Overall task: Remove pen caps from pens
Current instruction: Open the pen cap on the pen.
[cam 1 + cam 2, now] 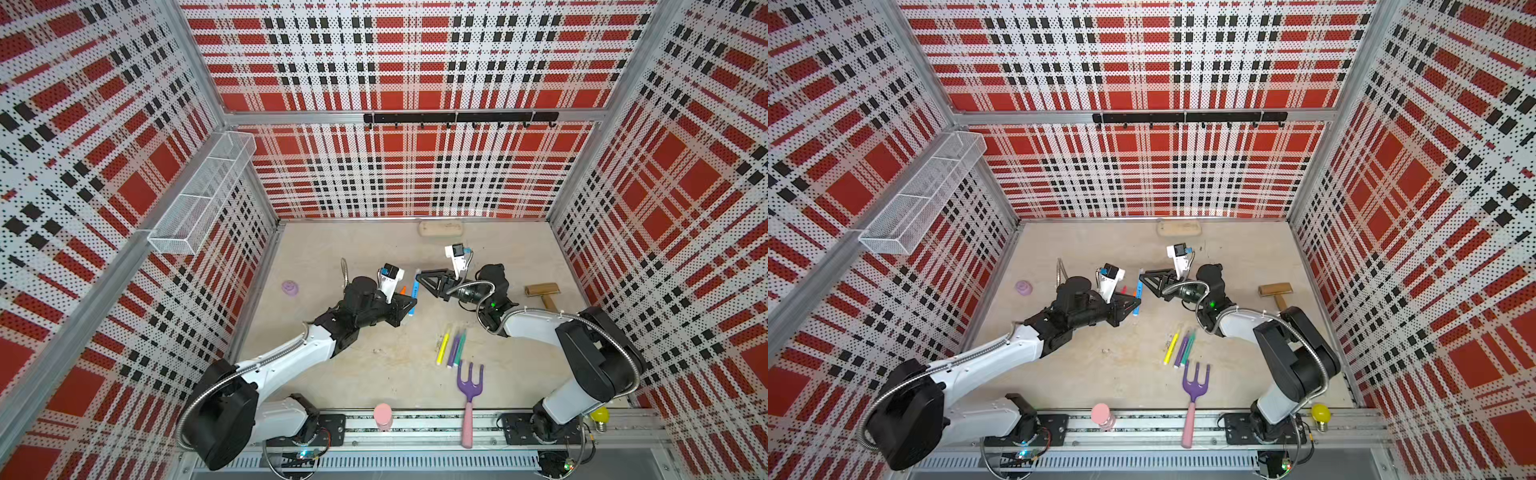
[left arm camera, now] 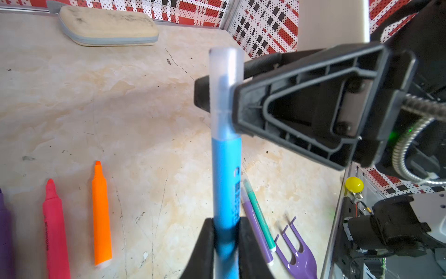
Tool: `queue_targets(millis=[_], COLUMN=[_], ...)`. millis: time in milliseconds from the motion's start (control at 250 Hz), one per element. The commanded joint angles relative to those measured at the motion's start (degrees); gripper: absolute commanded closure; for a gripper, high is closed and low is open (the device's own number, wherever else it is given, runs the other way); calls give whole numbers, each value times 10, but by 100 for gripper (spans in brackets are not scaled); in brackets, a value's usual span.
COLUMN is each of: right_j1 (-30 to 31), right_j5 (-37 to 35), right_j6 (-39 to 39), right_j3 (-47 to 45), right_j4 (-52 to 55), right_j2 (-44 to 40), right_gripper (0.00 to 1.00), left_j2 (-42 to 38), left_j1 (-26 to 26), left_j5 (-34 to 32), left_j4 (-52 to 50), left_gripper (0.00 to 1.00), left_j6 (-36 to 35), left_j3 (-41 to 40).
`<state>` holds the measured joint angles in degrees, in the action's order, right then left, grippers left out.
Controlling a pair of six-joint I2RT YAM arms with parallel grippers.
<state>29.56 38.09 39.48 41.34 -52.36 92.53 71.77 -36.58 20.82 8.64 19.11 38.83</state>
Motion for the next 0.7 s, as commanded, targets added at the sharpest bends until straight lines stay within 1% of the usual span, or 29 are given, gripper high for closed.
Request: queue_targets(millis=[0, 152, 260, 404, 436, 552, 608, 696], right_j1=[3, 4, 5, 5, 3, 5, 4, 4], right_j5=[1, 3, 6, 10, 11, 10, 4, -9], right_j6=[-13, -11, -10, -13, -13, -13, -16, -40], right_j3=[20, 22, 28, 32, 34, 37, 39, 55], right_j4=[-15, -15, -16, -12, -8, -5, -1, 39], right_j2=[2, 8, 12, 15, 16, 19, 16, 7], right_gripper=[61, 72, 87, 98, 100, 100, 100, 100], left_j2=[10, 15, 10, 4, 4, 7, 10, 22], left_j1=[-7, -9, -9, -3, -1, 1, 2, 0], left_j5=[16, 17, 13, 16, 15, 19, 24, 38], left_j4=[21, 21, 21, 20, 21, 20, 20, 20], left_gripper=[94, 95, 95, 95, 95, 95, 98, 100], left_j6=[2, -1, -1, -2, -2, -2, -2, -5], left_j3=[9, 11, 10, 8, 7, 8, 8, 8])
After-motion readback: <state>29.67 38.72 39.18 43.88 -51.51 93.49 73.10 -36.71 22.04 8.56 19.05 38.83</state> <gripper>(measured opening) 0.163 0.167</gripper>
